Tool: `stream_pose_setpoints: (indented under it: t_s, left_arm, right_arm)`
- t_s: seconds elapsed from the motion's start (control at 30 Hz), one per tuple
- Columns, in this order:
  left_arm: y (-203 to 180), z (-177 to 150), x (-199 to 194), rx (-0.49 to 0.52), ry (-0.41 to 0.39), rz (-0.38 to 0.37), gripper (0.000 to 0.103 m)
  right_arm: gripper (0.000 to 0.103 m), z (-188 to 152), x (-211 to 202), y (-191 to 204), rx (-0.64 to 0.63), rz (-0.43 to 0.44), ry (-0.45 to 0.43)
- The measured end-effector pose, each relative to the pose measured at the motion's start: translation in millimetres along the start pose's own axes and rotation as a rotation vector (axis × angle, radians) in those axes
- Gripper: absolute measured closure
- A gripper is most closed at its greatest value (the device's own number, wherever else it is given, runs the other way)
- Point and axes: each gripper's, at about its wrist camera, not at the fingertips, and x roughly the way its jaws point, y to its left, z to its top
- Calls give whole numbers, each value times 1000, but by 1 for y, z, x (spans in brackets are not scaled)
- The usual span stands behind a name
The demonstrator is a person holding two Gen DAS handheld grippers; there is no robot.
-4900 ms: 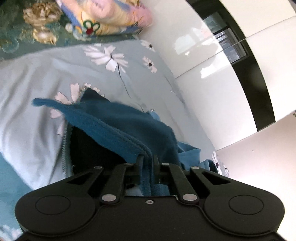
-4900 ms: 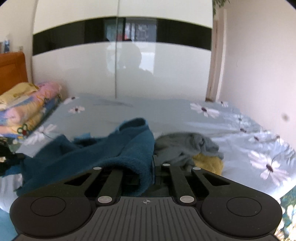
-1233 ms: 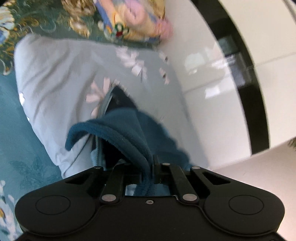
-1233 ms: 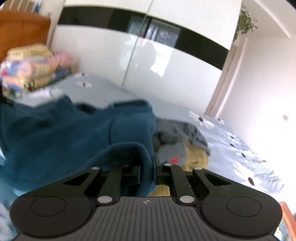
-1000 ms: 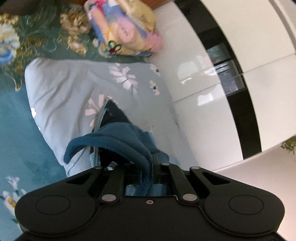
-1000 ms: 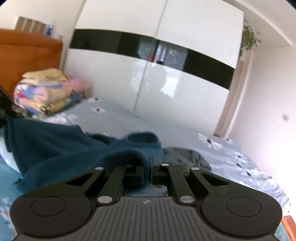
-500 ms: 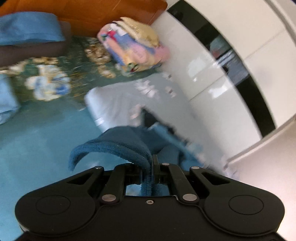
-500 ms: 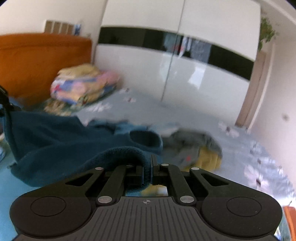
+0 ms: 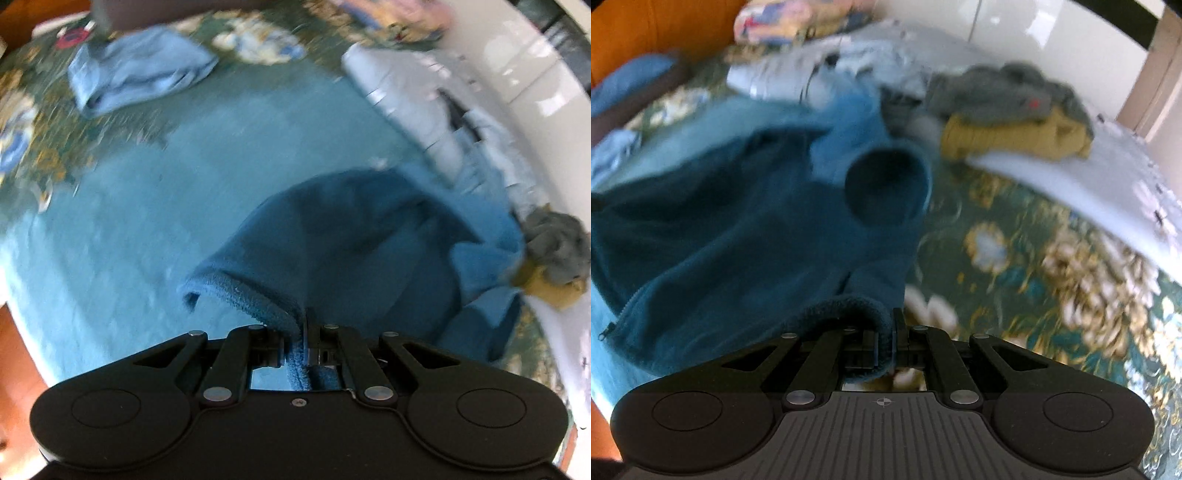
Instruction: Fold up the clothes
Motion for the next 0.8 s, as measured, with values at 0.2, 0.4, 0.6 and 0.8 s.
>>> stream_pose_setpoints:
  t_s: [0.2,0.4,0.6,0.8]
  left_arm:
    - [3,-10,1,13,12,40,88]
    - [-9,-4,-30,156,56,19,73]
    - [-30,22,-87,248,-51,-51,56]
    - [-97,62,-64,327,-108,-204,48]
  right_arm:
    - [97,-20,7,6,-10,23,58]
    - [88,-9,-26,-2,-32,115,60]
    - [69,6,-71,-22,-16,147,1]
    - [67,46,-38,-28,51,101,-71]
